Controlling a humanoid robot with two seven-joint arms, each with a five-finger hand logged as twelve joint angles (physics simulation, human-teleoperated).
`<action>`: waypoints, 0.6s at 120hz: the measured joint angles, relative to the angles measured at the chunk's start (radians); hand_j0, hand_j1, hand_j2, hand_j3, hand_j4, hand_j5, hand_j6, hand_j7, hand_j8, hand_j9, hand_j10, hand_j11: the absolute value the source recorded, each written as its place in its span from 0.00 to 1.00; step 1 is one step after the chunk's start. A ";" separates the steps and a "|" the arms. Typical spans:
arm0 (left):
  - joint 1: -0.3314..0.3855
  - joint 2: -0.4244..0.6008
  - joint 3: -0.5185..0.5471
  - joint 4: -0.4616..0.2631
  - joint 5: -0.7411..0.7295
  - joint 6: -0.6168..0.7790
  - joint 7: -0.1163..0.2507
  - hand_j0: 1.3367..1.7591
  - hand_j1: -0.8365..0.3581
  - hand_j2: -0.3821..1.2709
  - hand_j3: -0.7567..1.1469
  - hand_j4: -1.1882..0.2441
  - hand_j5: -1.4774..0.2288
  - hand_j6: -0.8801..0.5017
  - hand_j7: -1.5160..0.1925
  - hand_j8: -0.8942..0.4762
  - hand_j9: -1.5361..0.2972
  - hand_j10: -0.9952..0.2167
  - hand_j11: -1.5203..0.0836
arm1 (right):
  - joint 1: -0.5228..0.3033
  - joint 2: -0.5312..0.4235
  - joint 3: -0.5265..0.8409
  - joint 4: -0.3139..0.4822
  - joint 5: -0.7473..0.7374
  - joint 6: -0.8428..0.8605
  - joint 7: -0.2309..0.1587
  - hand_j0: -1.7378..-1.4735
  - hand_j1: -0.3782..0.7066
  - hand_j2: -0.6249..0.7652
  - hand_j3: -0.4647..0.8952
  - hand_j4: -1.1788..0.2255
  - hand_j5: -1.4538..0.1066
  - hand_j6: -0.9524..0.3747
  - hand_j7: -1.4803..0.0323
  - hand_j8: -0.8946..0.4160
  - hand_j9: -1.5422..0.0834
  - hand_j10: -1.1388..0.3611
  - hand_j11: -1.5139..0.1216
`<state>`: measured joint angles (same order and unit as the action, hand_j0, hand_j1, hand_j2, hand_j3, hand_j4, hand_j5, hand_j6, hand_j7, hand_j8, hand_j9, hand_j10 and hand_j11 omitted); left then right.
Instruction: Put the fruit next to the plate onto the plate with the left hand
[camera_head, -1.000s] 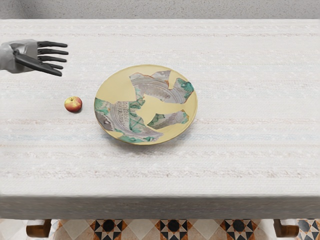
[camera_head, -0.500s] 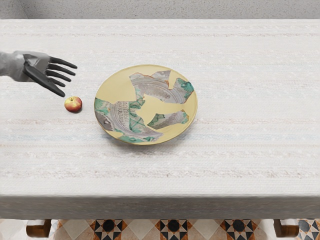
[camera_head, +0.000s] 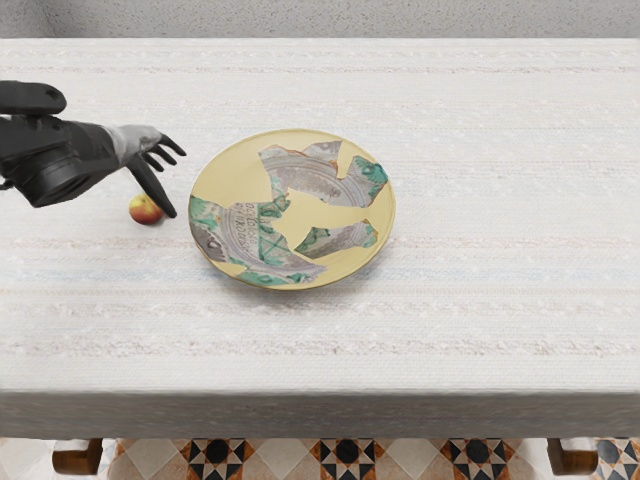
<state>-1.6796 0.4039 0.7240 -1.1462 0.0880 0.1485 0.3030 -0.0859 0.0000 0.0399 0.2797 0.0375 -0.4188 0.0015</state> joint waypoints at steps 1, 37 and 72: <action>-0.003 -0.007 0.011 0.002 0.001 0.001 0.005 0.76 0.72 0.26 0.40 0.64 0.66 0.44 0.68 0.45 0.64 0.60 0.73 | 0.000 0.000 0.000 0.000 0.000 0.000 0.000 0.30 0.07 0.44 0.34 0.81 0.90 0.69 0.95 0.65 0.92 0.73 0.90; 0.008 -0.022 0.190 0.073 0.011 0.046 0.070 0.76 0.68 0.27 0.40 0.61 0.63 0.41 0.65 0.43 0.62 0.56 0.70 | 0.000 0.000 0.000 0.000 -0.001 0.000 0.000 0.30 0.07 0.44 0.34 0.81 0.90 0.69 0.95 0.65 0.92 0.73 0.90; 0.040 -0.064 0.165 0.115 0.012 0.092 0.073 0.76 0.58 0.28 0.40 0.54 0.55 0.34 0.58 0.35 0.55 0.48 0.62 | 0.000 0.000 0.000 0.000 0.000 0.000 0.000 0.30 0.07 0.44 0.34 0.81 0.90 0.69 0.95 0.65 0.92 0.73 0.90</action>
<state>-1.6399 0.3401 0.8887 -1.0313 0.0995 0.2406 0.3760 -0.0859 0.0000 0.0399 0.2796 0.0371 -0.4188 0.0015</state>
